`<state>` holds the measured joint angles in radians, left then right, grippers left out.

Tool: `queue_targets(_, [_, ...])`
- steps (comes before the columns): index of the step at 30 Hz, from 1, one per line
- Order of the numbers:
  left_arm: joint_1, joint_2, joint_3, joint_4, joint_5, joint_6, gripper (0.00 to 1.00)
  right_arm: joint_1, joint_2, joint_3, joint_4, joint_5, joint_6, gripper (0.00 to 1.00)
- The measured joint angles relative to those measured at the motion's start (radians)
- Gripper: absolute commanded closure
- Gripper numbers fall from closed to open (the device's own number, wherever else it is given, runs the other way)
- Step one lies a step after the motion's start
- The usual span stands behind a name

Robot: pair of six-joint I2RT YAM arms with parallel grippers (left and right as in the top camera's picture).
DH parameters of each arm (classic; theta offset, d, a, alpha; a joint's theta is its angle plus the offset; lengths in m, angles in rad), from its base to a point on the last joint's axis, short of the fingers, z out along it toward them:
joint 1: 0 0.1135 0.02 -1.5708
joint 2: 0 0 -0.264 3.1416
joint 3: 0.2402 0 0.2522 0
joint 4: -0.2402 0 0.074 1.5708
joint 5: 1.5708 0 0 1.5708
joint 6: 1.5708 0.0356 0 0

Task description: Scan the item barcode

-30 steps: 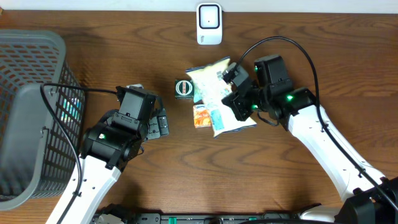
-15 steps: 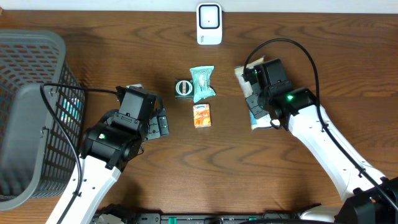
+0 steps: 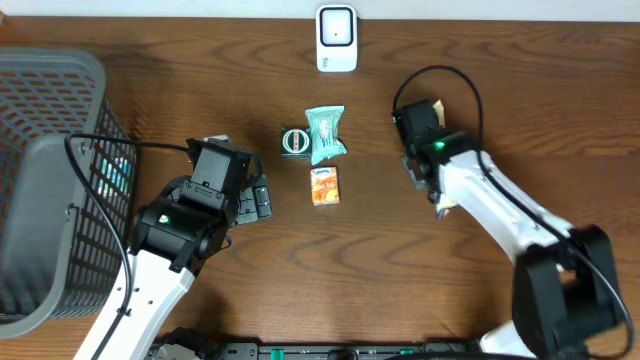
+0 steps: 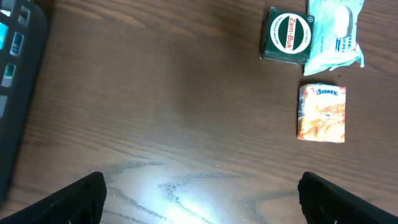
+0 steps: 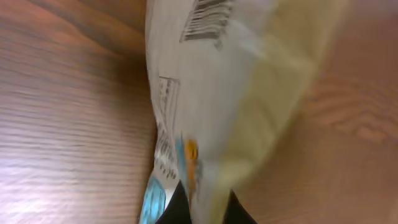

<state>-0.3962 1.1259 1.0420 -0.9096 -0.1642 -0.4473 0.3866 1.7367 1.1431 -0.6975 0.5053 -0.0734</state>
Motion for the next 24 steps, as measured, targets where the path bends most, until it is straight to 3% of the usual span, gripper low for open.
queue_targets(12, [0.0, 0.0, 0.0, 0.0, 0.0, 0.0, 0.03, 0.082, 0.039, 0.0, 0.019, 0.055, 0.132, 0.88])
queue_targets(13, [0.0, 0.0, 0.0, 0.0, 0.0, 0.0, 0.02, 0.095, 0.039, 0.0, 0.027, 0.042, 0.138, 0.79])
queue_targets(16, [0.0, 0.0, 0.0, 0.0, 0.0, 0.0, 0.02, 0.133, 0.039, 0.0, 0.054, -0.002, 0.153, 0.37])
queue_targets(22, [0.0, 0.0, 0.0, 0.0, 0.0, 0.0, 0.03, 0.196, 0.039, 0.01, 0.048, -0.047, 0.167, 0.09])
queue_targets(24, [0.0, 0.0, 0.0, 0.0, 0.0, 0.0, 0.02, 0.201, 0.039, 0.027, 0.019, -0.054, 0.173, 0.04])
